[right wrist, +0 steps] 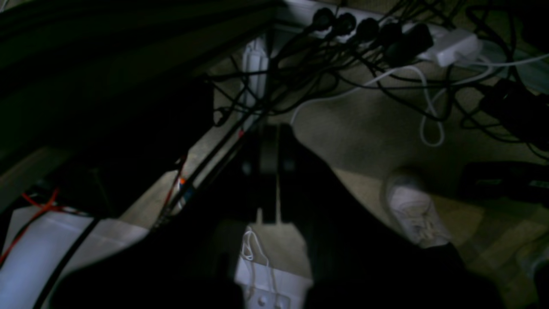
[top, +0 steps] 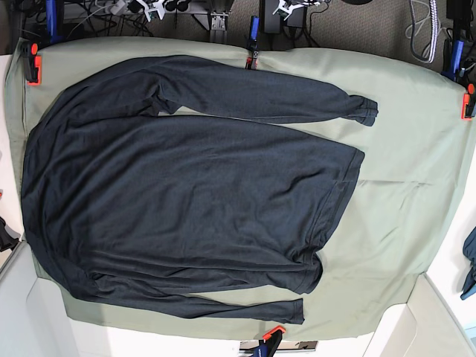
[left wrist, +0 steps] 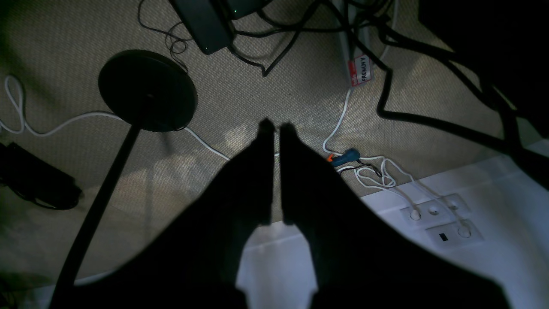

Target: Fold the T-shirt properly

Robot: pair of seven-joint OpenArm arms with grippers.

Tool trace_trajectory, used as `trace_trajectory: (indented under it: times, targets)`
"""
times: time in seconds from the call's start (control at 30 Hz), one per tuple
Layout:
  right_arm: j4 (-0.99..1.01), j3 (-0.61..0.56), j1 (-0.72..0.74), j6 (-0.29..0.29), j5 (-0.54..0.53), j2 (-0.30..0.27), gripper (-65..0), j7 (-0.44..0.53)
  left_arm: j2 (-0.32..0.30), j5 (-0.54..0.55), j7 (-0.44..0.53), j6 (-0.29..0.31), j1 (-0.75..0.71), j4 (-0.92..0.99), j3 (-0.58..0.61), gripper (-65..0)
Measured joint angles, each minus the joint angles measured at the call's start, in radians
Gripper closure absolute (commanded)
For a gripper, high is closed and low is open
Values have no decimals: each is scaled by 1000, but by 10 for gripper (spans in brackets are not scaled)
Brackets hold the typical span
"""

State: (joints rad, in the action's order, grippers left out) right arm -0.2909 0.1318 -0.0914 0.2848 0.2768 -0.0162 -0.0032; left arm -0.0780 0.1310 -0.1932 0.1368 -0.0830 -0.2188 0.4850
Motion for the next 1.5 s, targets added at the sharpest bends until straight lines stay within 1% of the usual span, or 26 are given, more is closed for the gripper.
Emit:
trace_trajectory:
  times: [0.07,0.2,0.27,0.73,0.77,0.83,0.9,1.33,1.4,1.43,1.5]
  targets:
    - [0,0,0,0,0,0,0,0,-2,0,18,23,0,0,0,-24]
    - [0,0,0,0,0,0,0,0,-2,-3,18,87,0,0,0,-24]
    - [0,0,0,0,0,0,0,0,-2,-3,18,97,0,0,0,-24]
    - [-4,0,0,0,0,0,0,0,-2,-3,18,97,-5,-1,0,-24]
    - [-4,0,0,8,0,0,0,0,-2,-3,18,97,-5,-1,0,-24]
    - [-4,2,0,45,-2,0,0,0,-2,-3,18,97,-5,-1,0,-24]
    - [-4,2,0,60,-3,0,0,0,-2,-3,18,97,-5,-1,0,-24]
    - [-13,2,-3,63,-3,0,0,1,-2,-4,19,97,-28,-3,0,-23]
    - [-33,2,-17,63,16,0,0,4,-5,-3,20,97,-40,-20,0,-23]
    - [-52,2,-32,71,39,0,0,3,-9,-3,23,97,-50,-34,-3,-23]
    - [-108,2,-76,116,61,-1,0,3,-23,-2,23,97,-80,-80,-18,-23]
